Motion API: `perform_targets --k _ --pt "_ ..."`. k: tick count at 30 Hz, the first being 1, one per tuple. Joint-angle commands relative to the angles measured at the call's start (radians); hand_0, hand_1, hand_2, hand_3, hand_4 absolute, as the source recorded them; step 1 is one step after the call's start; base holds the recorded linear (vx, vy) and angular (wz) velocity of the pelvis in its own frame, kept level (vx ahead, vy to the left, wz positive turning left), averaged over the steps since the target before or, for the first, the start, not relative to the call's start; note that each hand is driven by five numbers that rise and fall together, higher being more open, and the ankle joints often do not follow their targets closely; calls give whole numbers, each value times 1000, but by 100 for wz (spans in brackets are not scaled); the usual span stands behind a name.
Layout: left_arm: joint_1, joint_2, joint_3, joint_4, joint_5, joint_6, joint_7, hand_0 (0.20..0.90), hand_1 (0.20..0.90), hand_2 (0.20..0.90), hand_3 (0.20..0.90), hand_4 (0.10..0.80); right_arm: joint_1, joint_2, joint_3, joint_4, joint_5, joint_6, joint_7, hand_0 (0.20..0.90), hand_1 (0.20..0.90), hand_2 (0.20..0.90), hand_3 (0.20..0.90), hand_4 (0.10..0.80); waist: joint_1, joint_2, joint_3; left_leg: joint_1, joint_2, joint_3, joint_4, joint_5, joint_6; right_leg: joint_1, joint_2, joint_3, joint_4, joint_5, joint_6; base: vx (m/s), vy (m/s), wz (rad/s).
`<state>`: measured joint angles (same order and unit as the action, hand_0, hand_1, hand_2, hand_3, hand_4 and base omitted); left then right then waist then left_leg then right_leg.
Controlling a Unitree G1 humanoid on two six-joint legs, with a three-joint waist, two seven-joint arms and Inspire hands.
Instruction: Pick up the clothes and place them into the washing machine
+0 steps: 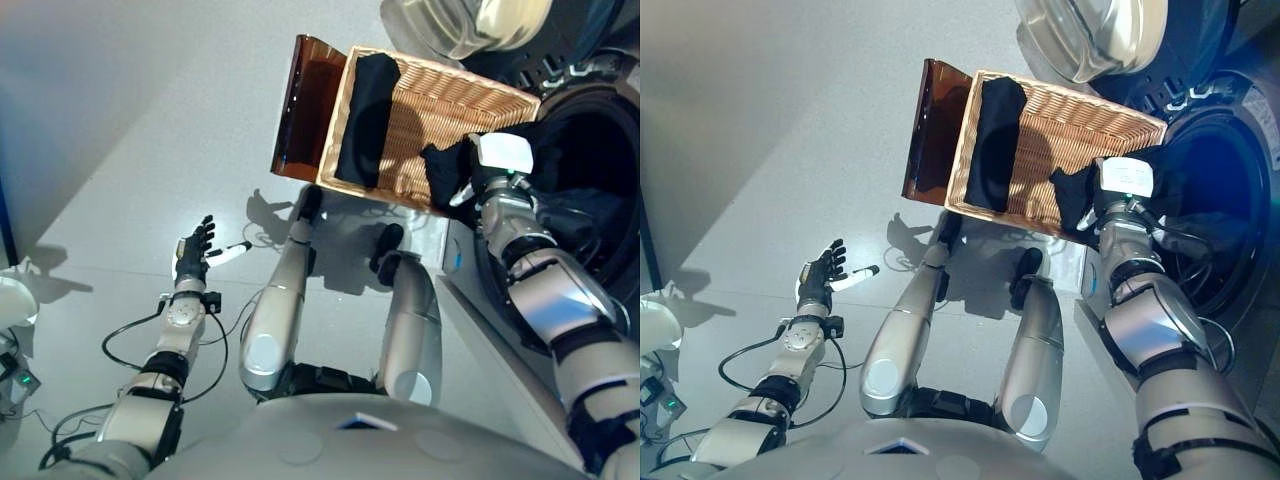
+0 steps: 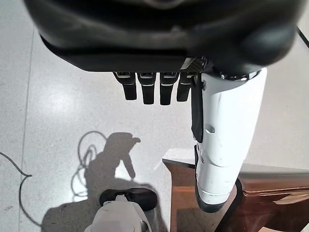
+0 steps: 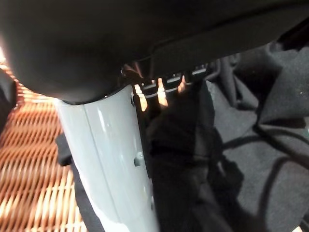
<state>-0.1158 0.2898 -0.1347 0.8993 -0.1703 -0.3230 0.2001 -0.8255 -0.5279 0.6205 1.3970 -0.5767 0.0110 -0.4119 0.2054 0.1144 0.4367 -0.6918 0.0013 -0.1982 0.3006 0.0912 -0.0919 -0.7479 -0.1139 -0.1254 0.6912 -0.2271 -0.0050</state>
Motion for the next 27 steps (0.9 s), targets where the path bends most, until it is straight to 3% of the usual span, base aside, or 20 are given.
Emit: perform_targets --k 1,2,6,7,8,10,11,12,18,27 --pt "27 60 28 -39 -15 -51 46 900 900 900 900 800 -67 -50 36 -4 18 25 -64 458 458 458 458 484 -2 -3 -37 -60 -66 46 102 -94 30 27 25 27 -156 90 -1 0 0 0" --pt "29 60 30 -43 -15 -52 46 900 900 900 900 800 -66 -49 35 -5 17 25 -67 200 200 200 200 300 -2 -3 -39 -58 -67 48 100 -94 30 27 26 28 -156 90 -1 0 0 0" --pt "32 63 33 -41 -6 -52 47 900 900 900 900 800 -62 -36 32 -1 13 25 -68 200 200 200 200 300 -5 -1 -46 -54 -71 52 99 -99 33 29 25 33 -158 90 0 -22 11 0" --pt "31 62 34 -42 -6 -52 47 900 900 900 900 800 -62 -36 31 -1 12 26 -69 200 200 200 200 300 -3 3 -46 -62 -68 54 87 -64 35 22 27 27 -172 124 -5 0 0 0" --pt "32 63 35 -38 -5 -52 46 900 900 900 900 800 -60 -36 31 -1 11 25 -68 200 200 200 200 300 -6 -1 -50 -50 -72 54 97 -100 34 33 26 35 -158 91 1 -90 46 -1" --pt "30 64 37 -38 -4 -52 46 900 900 900 900 800 -62 -37 31 -3 10 25 -69 200 200 200 200 300 -4 3 -49 -59 -69 55 84 -65 36 26 27 29 -173 125 -4 0 0 0" --pt "32 65 39 -39 -3 -52 45 900 900 900 900 800 -61 -36 31 -5 11 24 -69 200 200 200 200 300 -7 -1 -54 -45 -73 55 94 -102 35 37 25 37 -162 92 2 0 0 0" --pt "32 66 40 -40 -3 -52 44 900 900 900 900 800 -59 -36 30 -10 9 24 -70 200 200 200 200 300 -5 3 -55 -52 -70 59 83 -68 37 32 26 32 -177 127 -2 12 32 -1" --pt "31 71 48 -35 1 -53 43 900 900 900 900 800 -57 -40 18 -25 16 18 -73 200 200 200 200 300 -11 0 -59 -41 -69 63 74 -69 38 42 27 38 -188 133 0 -15 7 0" --pt "57 74 55 -11 5 -46 40 900 900 900 900 800 21 -35 -171 -64 248 -46 -109 200 200 200 200 300 -27 -10 -93 27 -66 74 34 -72 46 105 25 55 -233 145 11 35 20 -4"
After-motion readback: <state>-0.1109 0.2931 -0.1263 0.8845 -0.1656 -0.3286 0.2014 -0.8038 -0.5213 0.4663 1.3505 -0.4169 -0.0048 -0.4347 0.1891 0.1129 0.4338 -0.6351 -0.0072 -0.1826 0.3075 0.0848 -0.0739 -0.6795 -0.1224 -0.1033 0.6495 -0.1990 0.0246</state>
